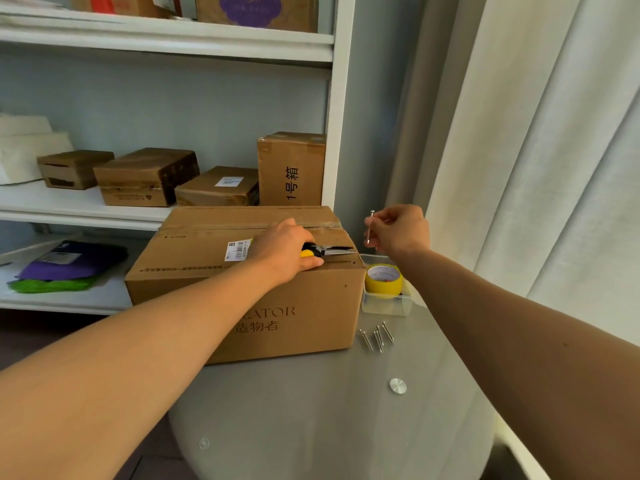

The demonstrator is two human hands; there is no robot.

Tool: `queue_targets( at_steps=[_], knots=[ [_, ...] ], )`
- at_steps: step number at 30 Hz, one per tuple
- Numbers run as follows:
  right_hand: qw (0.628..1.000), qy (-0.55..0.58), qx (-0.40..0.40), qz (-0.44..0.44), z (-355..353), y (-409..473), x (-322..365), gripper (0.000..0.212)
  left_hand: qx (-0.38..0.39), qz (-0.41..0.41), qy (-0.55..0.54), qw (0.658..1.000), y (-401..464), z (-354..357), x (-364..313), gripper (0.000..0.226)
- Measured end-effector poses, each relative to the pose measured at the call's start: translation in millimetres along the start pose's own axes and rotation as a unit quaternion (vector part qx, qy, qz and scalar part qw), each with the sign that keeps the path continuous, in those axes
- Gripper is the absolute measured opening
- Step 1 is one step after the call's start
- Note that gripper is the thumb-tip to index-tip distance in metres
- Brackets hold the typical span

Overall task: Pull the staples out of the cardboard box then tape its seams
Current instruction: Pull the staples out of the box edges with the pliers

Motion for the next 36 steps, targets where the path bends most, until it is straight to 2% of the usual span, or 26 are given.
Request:
queue_targets(
  at_steps=[5,9,11,12,15,18,28,34,36],
  knots=[
    [0.998,-0.043,0.005,0.035,-2.9,-2.0,-32.1,0.008,-0.009,-0.044,0.001,0.999,10.1,3.5,-13.4,0.047],
    [0.986,-0.091,0.079,0.116,5.5,-7.5,-69.2,0.015,-0.023,-0.046,0.029,0.998,13.9,6.1,-21.4,0.049],
    [0.973,-0.133,0.116,0.151,13.5,-11.7,-91.8,0.026,-0.030,-0.030,0.049,0.998,14.4,6.8,-25.7,0.050],
    [0.966,-0.148,0.137,0.163,18.5,-15.3,-103.2,0.027,-0.029,-0.028,0.052,0.998,15.3,8.8,-26.8,0.051],
    [0.944,-0.198,0.195,0.177,31.1,-27.5,-122.3,0.011,-0.031,-0.032,0.051,0.998,19.6,11.6,-28.2,0.052],
    [0.930,-0.231,0.227,0.177,47.7,-39.3,-136.1,0.020,-0.027,-0.039,0.052,0.998,23.5,19.0,-26.2,0.053],
    [0.893,-0.357,0.233,0.146,64.6,-54.6,-153.5,0.030,-0.035,-0.048,0.041,0.997,22.2,28.6,-23.8,0.053],
    [0.893,-0.365,0.223,0.137,63.6,-56.0,-154.1,0.030,-0.039,-0.050,0.035,0.997,20.5,29.8,-22.8,0.051],
    [0.908,-0.337,0.202,0.145,61.1,-53.8,-150.7,0.029,-0.033,-0.050,0.038,0.997,20.0,30.0,-22.8,0.050]
  ],
)
Point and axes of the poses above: each hand's wrist, its own y-axis towards the middle knuckle, its own z-axis out of the palm, x = y × z, the point moved 2 cm from there along y, towards the middle knuckle, and after that the axes turned 8 degrees about -z, right-handed, at the moved point
